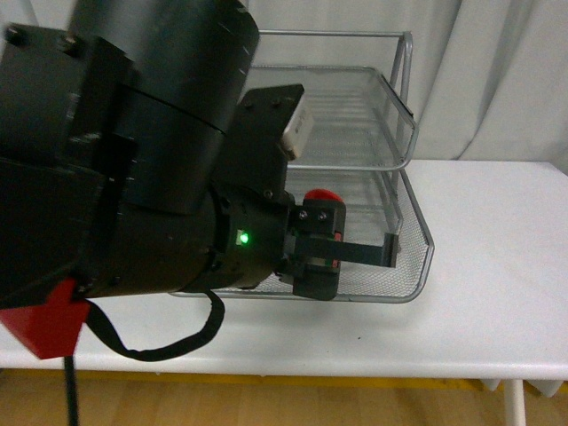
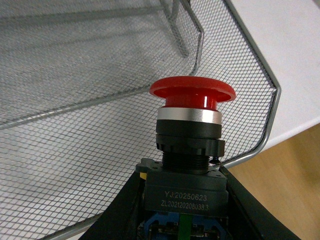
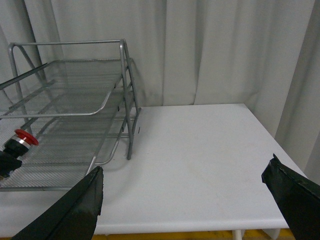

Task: Place button on rack with both arms

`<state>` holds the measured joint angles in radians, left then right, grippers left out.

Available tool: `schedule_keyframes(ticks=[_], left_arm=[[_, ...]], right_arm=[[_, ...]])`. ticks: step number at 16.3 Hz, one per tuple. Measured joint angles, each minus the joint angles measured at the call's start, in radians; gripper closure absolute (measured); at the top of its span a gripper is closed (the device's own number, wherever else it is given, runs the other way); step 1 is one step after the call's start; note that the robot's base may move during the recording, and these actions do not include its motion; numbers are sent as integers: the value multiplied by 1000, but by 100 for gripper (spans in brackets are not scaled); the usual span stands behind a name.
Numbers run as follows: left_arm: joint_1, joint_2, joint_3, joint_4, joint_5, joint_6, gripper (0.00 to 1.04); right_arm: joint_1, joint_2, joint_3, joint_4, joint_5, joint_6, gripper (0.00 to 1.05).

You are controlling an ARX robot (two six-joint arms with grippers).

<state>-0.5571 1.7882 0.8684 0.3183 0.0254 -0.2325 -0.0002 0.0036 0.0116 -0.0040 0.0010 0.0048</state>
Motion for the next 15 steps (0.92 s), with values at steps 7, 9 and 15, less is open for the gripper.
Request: schedule_keyframes(ticks=[7,9,15], left_arm=[[59,197,256,-174,0,24,69],[73,266,346,-240,-9,37,69],[96,372,551,-343,-12,22,52]], right_arm=[[0,0,0,0,0,0,7],[0,0,0,0,0,0,7],[0,0,0,0,0,0,7]])
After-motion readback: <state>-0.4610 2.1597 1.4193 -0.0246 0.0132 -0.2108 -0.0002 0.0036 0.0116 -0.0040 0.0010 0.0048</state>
